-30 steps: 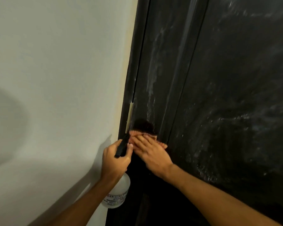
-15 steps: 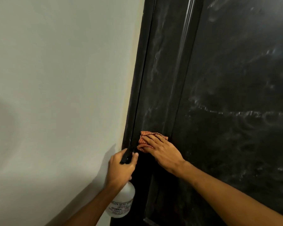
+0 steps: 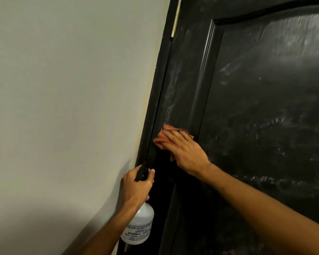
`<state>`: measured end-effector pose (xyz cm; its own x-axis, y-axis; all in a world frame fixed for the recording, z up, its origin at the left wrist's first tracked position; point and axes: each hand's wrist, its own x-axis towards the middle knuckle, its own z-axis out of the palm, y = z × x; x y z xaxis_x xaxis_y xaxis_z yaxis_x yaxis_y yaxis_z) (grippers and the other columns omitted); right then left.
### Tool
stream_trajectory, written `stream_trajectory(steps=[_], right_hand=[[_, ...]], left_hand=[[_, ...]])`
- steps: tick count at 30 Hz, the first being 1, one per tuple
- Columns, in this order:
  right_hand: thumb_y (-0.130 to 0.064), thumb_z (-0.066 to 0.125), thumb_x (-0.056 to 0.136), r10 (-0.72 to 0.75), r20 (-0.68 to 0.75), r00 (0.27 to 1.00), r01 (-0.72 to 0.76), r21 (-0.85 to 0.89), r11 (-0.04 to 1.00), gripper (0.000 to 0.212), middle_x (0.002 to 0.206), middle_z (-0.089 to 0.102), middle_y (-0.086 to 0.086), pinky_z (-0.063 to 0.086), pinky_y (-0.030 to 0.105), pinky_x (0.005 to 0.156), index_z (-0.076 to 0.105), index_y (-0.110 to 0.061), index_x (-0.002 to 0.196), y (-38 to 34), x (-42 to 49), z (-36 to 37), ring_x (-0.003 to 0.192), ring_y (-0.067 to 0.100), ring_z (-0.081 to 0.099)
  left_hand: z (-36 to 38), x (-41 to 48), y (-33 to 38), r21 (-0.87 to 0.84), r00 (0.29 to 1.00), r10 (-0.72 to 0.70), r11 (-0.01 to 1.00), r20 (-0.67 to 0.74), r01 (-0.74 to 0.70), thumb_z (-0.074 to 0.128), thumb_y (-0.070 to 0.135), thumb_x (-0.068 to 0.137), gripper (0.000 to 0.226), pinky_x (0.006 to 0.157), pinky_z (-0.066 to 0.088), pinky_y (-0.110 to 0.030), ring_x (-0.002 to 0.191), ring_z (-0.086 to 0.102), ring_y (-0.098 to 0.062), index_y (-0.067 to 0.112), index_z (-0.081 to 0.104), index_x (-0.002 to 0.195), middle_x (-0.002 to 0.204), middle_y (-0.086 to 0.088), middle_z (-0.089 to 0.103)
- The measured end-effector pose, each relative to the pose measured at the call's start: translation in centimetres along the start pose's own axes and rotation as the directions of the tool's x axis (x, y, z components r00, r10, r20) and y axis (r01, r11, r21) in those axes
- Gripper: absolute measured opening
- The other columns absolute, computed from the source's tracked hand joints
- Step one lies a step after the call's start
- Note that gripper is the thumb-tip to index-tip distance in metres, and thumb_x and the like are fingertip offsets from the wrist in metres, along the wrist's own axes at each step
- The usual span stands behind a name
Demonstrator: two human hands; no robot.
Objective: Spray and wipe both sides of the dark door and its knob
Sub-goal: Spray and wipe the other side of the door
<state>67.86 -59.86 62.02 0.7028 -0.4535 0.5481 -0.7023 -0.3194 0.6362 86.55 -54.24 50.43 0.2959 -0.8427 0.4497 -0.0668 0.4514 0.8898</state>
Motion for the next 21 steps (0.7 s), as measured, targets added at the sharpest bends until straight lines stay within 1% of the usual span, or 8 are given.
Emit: stream_trajectory(steps=[3, 5, 7, 9, 13, 15, 19, 21], right_hand=[[-0.026, 0.059, 0.093, 0.095, -0.022, 0.995, -0.095, -0.011, 0.995, 0.067, 0.171, 0.018, 0.004, 0.007, 0.047, 0.129, 0.038, -0.030, 0.156, 3.0, 2.9, -2.5, 0.158, 0.023, 0.010], [-0.026, 0.057, 0.094, 0.046, -0.007, 0.999, -0.046, -0.036, 0.998, 0.068, 0.171, 0.016, 0.003, 0.003, 0.046, 0.129, 0.034, -0.032, 0.158, 2.9, 3.0, -2.2, 0.158, 0.024, 0.009], [-0.029, 0.055, 0.096, -0.049, 0.042, 0.998, 0.051, -0.055, 0.997, 0.067, 0.171, 0.018, 0.003, 0.006, 0.046, 0.129, 0.031, -0.033, 0.159, 3.8, 3.5, -2.6, 0.158, 0.024, 0.011], [-0.030, 0.057, 0.096, -0.076, 0.006, 0.997, 0.076, -0.089, 0.993, 0.068, 0.170, 0.021, 0.002, 0.010, 0.046, 0.129, 0.031, -0.033, 0.158, 6.6, 5.2, -4.4, 0.157, 0.023, 0.015], [-0.022, 0.057, 0.094, 0.132, -0.157, 0.979, -0.139, -0.038, 0.990, 0.069, 0.171, 0.019, 0.001, 0.011, 0.047, 0.129, 0.033, -0.031, 0.159, 11.4, 8.7, -8.7, 0.158, 0.021, 0.011], [-0.021, 0.057, 0.094, 0.153, -0.154, 0.976, -0.159, -0.024, 0.987, 0.070, 0.171, 0.017, 0.002, 0.009, 0.048, 0.129, 0.033, -0.030, 0.159, 11.8, 9.0, -8.9, 0.159, 0.022, 0.009], [-0.029, 0.050, 0.099, -0.014, -0.083, 0.996, 0.008, -0.069, 0.998, 0.064, 0.171, 0.016, 0.000, -0.002, 0.041, 0.127, 0.030, -0.031, 0.160, 12.8, 8.8, -9.2, 0.158, 0.021, 0.010], [-0.031, 0.048, 0.100, -0.028, -0.109, 0.994, 0.019, -0.085, 0.996, 0.063, 0.171, 0.016, -0.002, -0.001, 0.040, 0.127, 0.030, -0.031, 0.160, 15.2, 10.8, -11.1, 0.158, 0.019, 0.010]], left_hand=[[1.4, 1.5, 3.1, 0.000, 0.999, 0.041, 0.999, 0.015, -0.041, 0.072, 0.029, 0.098, 0.016, 0.038, 0.045, -0.022, 0.037, 0.058, -0.015, 0.014, 0.077, 0.097, 0.075, -0.009, 0.074], [2.0, 2.9, 5.4, -0.013, 0.998, 0.067, 0.998, 0.020, -0.066, 0.070, 0.028, 0.100, 0.018, 0.037, 0.044, -0.019, 0.035, 0.056, -0.012, 0.011, 0.075, 0.094, 0.078, -0.013, 0.074], [2.6, 4.6, 7.8, 0.017, 0.996, 0.076, 0.997, 0.048, -0.076, 0.069, 0.028, 0.101, 0.022, 0.037, 0.044, -0.018, 0.033, 0.054, -0.010, 0.009, 0.072, 0.090, 0.079, -0.017, 0.073], [3.4, 6.2, 10.2, -0.007, 0.994, 0.094, 0.996, 0.061, -0.094, 0.070, 0.026, 0.100, 0.026, 0.037, 0.044, -0.020, 0.033, 0.053, -0.012, 0.008, 0.070, 0.082, 0.078, -0.022, 0.072], [4.4, 8.2, 13.3, -0.041, 0.990, 0.124, 0.992, 0.066, -0.121, 0.075, 0.024, 0.097, 0.023, 0.037, 0.045, -0.022, 0.035, 0.053, -0.012, 0.009, 0.070, 0.080, 0.078, -0.021, 0.073], [4.4, 8.8, 14.7, -0.048, 0.985, 0.159, 0.987, 0.064, -0.156, 0.075, 0.025, 0.097, 0.020, 0.037, 0.044, -0.022, 0.033, 0.053, -0.011, 0.012, 0.070, 0.082, 0.078, -0.016, 0.074], [3.8, 10.5, 18.0, 0.022, 0.985, 0.170, 0.985, 0.011, -0.170, 0.072, 0.032, 0.099, 0.028, 0.039, 0.046, -0.020, 0.032, 0.055, -0.012, 0.008, 0.073, 0.085, 0.064, -0.007, 0.072], [3.6, 11.7, 19.7, 0.015, 0.984, 0.175, 0.985, -0.016, -0.174, 0.073, 0.033, 0.098, 0.028, 0.041, 0.047, -0.022, 0.036, 0.057, -0.016, 0.008, 0.074, 0.085, 0.066, -0.008, 0.074]])
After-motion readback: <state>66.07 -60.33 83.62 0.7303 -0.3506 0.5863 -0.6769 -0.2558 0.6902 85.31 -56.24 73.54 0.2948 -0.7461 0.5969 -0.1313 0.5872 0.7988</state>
